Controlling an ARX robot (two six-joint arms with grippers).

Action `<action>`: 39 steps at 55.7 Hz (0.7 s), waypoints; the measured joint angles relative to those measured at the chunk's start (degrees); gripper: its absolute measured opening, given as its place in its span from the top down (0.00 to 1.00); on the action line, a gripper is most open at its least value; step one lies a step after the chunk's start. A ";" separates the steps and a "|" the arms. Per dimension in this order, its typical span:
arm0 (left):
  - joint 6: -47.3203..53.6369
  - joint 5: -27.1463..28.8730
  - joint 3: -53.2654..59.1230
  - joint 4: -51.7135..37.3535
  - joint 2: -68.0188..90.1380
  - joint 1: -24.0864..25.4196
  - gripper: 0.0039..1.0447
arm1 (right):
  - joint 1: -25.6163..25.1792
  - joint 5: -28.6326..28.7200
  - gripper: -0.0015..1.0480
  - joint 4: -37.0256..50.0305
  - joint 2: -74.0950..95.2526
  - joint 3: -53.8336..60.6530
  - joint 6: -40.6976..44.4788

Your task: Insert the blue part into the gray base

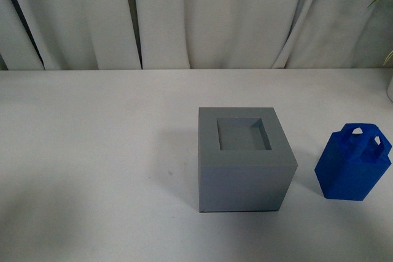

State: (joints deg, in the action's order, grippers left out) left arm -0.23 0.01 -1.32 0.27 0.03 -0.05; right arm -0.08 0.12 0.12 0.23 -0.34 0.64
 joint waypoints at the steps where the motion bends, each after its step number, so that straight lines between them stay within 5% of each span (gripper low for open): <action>1: 0.00 0.00 0.00 0.00 0.00 0.00 0.06 | 0.00 0.00 0.07 0.00 0.00 0.00 0.00; 39: 0.00 0.00 0.00 -0.02 0.00 0.00 0.06 | 0.00 0.00 0.07 0.00 0.00 0.00 -0.02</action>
State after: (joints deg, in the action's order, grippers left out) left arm -0.23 0.01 -1.32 0.25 0.03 -0.05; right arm -0.08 0.12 0.12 0.23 -0.34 0.62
